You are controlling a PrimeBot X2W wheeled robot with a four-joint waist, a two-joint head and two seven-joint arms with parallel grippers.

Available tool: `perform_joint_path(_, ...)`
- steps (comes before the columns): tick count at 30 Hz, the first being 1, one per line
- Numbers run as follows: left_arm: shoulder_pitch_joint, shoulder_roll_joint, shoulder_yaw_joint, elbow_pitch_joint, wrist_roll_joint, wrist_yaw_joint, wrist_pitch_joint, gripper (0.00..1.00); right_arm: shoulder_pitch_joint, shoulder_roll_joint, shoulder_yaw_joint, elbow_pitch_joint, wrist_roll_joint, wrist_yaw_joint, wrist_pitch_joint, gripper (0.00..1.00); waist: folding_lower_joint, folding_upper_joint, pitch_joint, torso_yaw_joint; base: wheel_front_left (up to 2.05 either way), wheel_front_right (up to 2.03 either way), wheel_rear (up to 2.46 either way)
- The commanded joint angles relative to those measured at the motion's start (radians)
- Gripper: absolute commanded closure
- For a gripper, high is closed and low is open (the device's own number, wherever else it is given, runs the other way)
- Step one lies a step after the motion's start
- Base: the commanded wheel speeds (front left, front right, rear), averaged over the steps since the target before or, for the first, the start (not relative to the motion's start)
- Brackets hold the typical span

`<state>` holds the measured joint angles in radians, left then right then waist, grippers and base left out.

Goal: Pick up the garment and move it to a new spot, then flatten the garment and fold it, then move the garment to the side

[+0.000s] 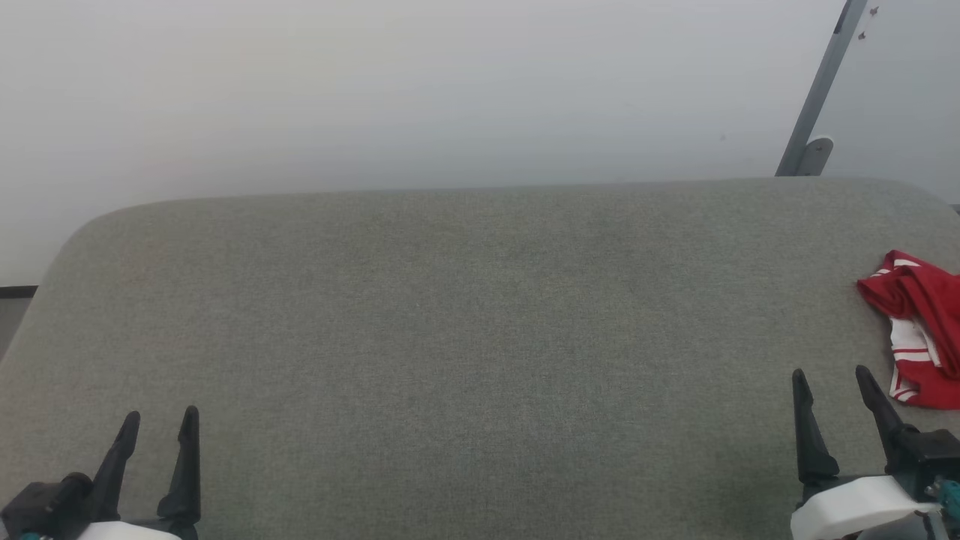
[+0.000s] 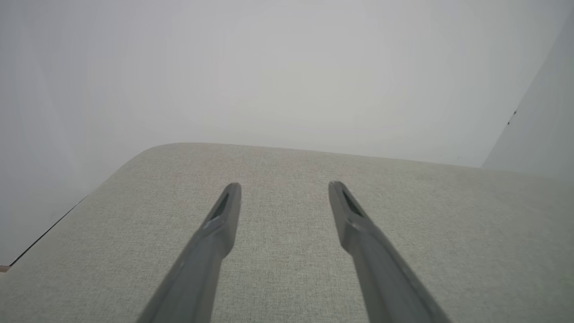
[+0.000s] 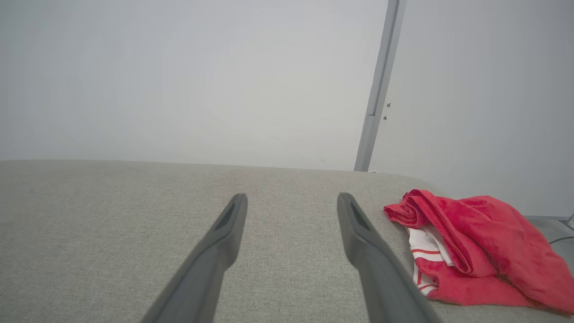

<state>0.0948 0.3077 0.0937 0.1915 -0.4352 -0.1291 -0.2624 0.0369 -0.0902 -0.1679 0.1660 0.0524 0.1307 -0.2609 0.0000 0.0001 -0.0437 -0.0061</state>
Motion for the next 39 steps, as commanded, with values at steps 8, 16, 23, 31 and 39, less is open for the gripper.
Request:
perform_joint_path(8, 0.006, -0.001, -0.011, -0.015, -0.003, 0.000, 0.000, 1.00, 0.000, 0.001, 0.002, 0.001, 0.011, 0.000, 0.000, 1.00, 0.0000, -0.0001, 0.001, 0.001, 0.00, 0.00, 0.00)
perform_joint_path(16, 0.006, -0.052, -0.022, 0.033, -0.049, 0.000, 0.018, 1.00, 0.010, 0.012, -0.004, 0.058, 0.069, 0.000, 0.028, 1.00, 0.0000, -0.0001, 0.002, 0.001, 0.00, 0.00, 0.00)
perform_joint_path(23, -0.013, -0.069, -0.018, 0.034, -0.144, 0.000, 0.049, 1.00, -0.003, 0.014, 0.002, 0.059, 0.196, 0.000, 0.057, 1.00, 0.0000, -0.0001, 0.004, 0.001, 0.00, 0.00, 0.00)
perform_joint_path(31, -0.036, -0.089, -0.013, 0.035, -0.261, 0.000, 0.086, 1.00, -0.017, 0.017, 0.012, 0.056, 0.351, 0.000, 0.089, 1.00, 0.0000, -0.0001, 0.007, 0.002, 0.00, 0.00, 0.00)
perform_joint_path(39, -0.059, -0.111, -0.009, 0.037, -0.380, -0.001, 0.123, 1.00, -0.035, 0.020, 0.018, 0.058, 0.508, 0.000, 0.125, 1.00, 0.0000, -0.0001, 0.010, 0.002, 0.00, 0.00, 0.00)
